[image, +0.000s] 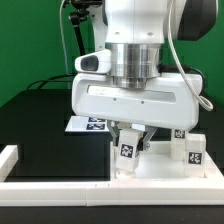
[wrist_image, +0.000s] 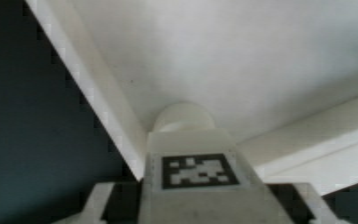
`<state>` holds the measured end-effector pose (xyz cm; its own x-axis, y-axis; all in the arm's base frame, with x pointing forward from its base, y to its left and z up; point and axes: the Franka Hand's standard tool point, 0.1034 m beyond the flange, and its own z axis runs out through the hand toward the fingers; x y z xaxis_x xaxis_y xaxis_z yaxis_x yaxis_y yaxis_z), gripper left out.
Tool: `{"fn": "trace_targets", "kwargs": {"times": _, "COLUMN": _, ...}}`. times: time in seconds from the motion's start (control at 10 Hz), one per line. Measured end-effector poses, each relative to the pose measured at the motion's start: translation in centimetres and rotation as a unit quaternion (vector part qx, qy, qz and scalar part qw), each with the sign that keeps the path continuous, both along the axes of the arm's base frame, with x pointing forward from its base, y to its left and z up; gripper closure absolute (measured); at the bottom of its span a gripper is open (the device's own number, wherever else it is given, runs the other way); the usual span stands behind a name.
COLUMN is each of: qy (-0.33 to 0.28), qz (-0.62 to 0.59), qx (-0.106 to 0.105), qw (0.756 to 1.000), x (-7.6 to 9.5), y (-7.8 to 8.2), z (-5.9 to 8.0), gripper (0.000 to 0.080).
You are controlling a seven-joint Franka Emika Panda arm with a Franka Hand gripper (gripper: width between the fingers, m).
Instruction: Assemble square table
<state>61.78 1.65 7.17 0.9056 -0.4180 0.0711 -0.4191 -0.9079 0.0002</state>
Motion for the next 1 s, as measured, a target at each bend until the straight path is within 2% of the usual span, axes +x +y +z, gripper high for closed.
{"fn": "trace_targets", "kwargs": {"times": 0.2, "qy": -0.002, "qz": -0.082, "qx": 0.006, "qw": 0.997, "x": -0.01, "y": 0.06, "z": -0.03, "gripper": 0.0512}}
{"fn": "trace_targets", "kwargs": {"times": 0.4, "qy": -0.006, "qz": -0.217, "qx": 0.024, "qw": 0.976, "x": 0.20, "y": -0.36, "z": -0.07, "gripper": 0.0512}}
{"fn": "trace_targets", "kwargs": {"times": 0.6, "qy": -0.009, "qz": -0.376, "qx": 0.046, "qw": 0.926, "x": 0.42, "y": -0.65, "z": -0.08, "gripper": 0.0512}}
{"fn": "trace_targets", "kwargs": {"times": 0.8, "qy": 0.003, "qz": -0.514, "qx": 0.080, "qw": 0.854, "x": 0.58, "y": -0.57, "z": -0.10, "gripper": 0.0511}}
{"fn": "trace_targets", "kwargs": {"times": 1.0, "qy": 0.003, "qz": -0.571, "qx": 0.094, "qw": 0.816, "x": 0.79, "y": -0.85, "z": -0.08, "gripper": 0.0511}}
